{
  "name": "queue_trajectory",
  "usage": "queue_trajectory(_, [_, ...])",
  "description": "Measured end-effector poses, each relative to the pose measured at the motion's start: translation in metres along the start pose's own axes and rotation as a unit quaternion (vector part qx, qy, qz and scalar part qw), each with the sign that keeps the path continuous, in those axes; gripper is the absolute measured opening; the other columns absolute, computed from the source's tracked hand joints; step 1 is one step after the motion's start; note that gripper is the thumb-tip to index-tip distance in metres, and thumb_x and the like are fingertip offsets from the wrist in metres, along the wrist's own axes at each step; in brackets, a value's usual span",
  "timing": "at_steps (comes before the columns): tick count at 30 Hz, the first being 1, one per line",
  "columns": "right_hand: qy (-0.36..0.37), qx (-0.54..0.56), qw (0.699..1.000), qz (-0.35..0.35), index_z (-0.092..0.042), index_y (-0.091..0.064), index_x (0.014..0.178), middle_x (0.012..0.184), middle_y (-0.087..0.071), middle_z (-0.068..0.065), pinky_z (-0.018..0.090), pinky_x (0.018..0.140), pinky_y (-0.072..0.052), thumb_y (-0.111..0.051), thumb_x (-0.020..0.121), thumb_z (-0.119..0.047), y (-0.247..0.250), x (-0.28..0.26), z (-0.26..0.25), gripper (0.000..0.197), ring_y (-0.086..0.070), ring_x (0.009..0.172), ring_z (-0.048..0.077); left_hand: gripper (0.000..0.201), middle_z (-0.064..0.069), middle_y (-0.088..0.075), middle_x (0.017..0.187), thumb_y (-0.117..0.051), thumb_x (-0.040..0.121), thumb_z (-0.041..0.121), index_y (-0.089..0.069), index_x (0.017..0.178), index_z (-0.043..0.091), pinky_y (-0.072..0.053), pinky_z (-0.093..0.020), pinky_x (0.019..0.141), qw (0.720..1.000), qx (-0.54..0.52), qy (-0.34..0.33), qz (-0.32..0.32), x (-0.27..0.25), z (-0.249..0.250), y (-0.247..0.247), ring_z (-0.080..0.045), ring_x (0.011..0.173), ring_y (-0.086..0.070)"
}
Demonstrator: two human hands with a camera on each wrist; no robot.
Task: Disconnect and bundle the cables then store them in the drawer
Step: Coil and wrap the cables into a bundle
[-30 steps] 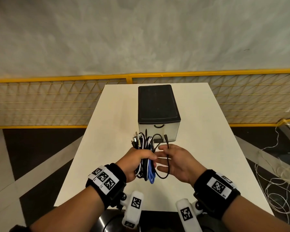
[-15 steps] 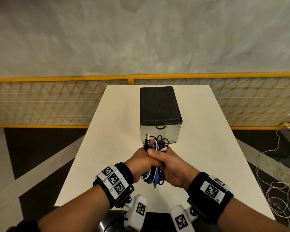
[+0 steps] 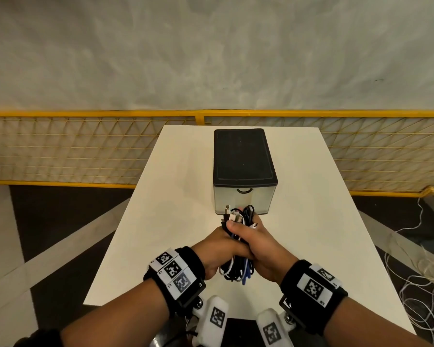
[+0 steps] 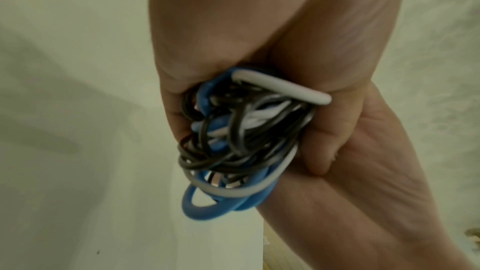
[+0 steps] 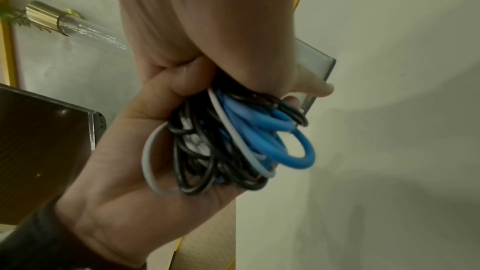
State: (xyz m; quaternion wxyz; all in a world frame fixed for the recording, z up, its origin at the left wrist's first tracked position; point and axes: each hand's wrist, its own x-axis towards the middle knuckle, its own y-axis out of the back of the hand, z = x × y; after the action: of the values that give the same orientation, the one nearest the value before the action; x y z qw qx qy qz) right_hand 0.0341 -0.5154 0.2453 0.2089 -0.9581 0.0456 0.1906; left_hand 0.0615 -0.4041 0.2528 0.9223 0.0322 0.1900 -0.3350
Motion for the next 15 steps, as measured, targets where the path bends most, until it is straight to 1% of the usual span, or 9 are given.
queue_trajectory(2, [-0.009,-0.002,1.000,-0.013,-0.023,-0.053,0.122,0.107,-0.073,0.005,0.028,0.074,-0.057,-0.067,0.090,-0.016,0.001,0.000,-0.001,0.035,-0.073,0.096,0.016,0.039,-0.004,-0.074,0.087,-0.064,0.074,-0.011,-0.068,0.103,0.016,-0.058,-0.034,0.074,1.000,0.010,-0.008,0.004,0.002,-0.001,0.002,-0.022,0.090,-0.073])
queue_trajectory(4, [-0.021,-0.010,0.999,-0.026,-0.030,-0.049,0.129,0.114,-0.071,-0.002,0.027,0.079,-0.056,-0.068,0.088,-0.021,0.003,0.002,-0.003,0.046,-0.070,0.102,0.014,0.038,-0.001,-0.074,0.083,-0.066,0.071,-0.012,-0.069,0.098,0.016,-0.057,-0.029,0.070,0.999,0.019,-0.014,0.023,0.003,-0.002,0.003,-0.018,0.085,-0.073])
queue_trajectory(6, [-0.027,-0.037,0.998,-0.049,-0.036,-0.036,0.144,0.119,-0.065,-0.014,0.021,0.080,-0.053,-0.070,0.085,-0.027,0.005,0.005,-0.006,0.069,-0.065,0.106,0.004,0.034,0.000,-0.073,0.076,-0.066,0.069,-0.012,-0.070,0.091,0.014,-0.054,-0.028,0.067,0.998,0.021,-0.017,0.051,0.004,-0.003,0.003,-0.016,0.078,-0.071])
queue_trajectory(8, [-0.032,-0.054,0.996,-0.069,-0.036,-0.024,0.151,0.121,-0.060,-0.020,0.015,0.078,-0.051,-0.068,0.088,-0.026,0.003,0.008,-0.012,0.078,-0.062,0.105,-0.005,0.030,-0.003,-0.070,0.071,-0.064,0.067,-0.011,-0.070,0.085,0.011,-0.052,-0.029,0.064,0.997,0.024,-0.017,0.075,0.007,-0.004,0.004,-0.017,0.071,-0.069])
queue_trajectory(9, [-0.032,-0.061,0.995,-0.074,-0.034,-0.024,0.152,0.123,-0.061,-0.018,0.014,0.078,-0.051,-0.069,0.089,-0.026,0.004,0.011,-0.012,0.078,-0.062,0.106,-0.005,0.028,-0.004,-0.069,0.070,-0.063,0.066,-0.012,-0.069,0.083,0.009,-0.052,-0.030,0.063,0.996,0.024,-0.017,0.086,0.009,-0.004,0.005,-0.018,0.070,-0.068])
queue_trajectory(10, [-0.033,-0.071,0.994,-0.074,-0.032,-0.026,0.151,0.127,-0.062,-0.014,0.015,0.079,-0.052,-0.071,0.087,-0.029,0.004,0.013,-0.013,0.079,-0.063,0.108,-0.002,0.027,-0.005,-0.069,0.070,-0.063,0.065,-0.011,-0.070,0.082,0.009,-0.052,-0.031,0.064,0.995,0.024,-0.015,0.094,0.011,-0.005,0.007,-0.019,0.070,-0.068])
queue_trajectory(12, [-0.031,-0.098,0.992,-0.070,-0.027,-0.035,0.146,0.129,-0.064,-0.004,0.018,0.082,-0.053,-0.072,0.079,-0.033,0.005,0.017,-0.014,0.077,-0.065,0.112,0.007,0.025,-0.005,-0.070,0.071,-0.064,0.063,-0.009,-0.071,0.080,0.008,-0.052,-0.032,0.065,0.994,0.024,-0.013,0.103,0.015,-0.007,0.011,-0.019,0.072,-0.068])
queue_trajectory(14, [-0.034,-0.122,0.989,-0.077,-0.027,-0.040,0.141,0.128,-0.066,-0.002,0.022,0.087,-0.052,-0.074,0.078,-0.035,0.004,0.022,-0.013,0.072,-0.064,0.116,0.010,0.026,-0.005,-0.070,0.072,-0.065,0.062,-0.009,-0.072,0.080,0.008,-0.054,-0.033,0.067,0.994,0.029,-0.005,0.109,0.016,-0.007,0.017,-0.019,0.074,-0.069])
queue_trajectory(15, [-0.036,-0.131,0.987,-0.081,-0.028,-0.040,0.140,0.128,-0.065,-0.003,0.021,0.088,-0.051,-0.074,0.080,-0.035,0.003,0.024,-0.013,0.070,-0.063,0.118,0.011,0.028,-0.004,-0.070,0.072,-0.065,0.062,-0.009,-0.073,0.078,0.012,-0.055,-0.032,0.067,0.994,0.034,-0.003,0.108,0.018,-0.007,0.020,-0.018,0.073,-0.069])
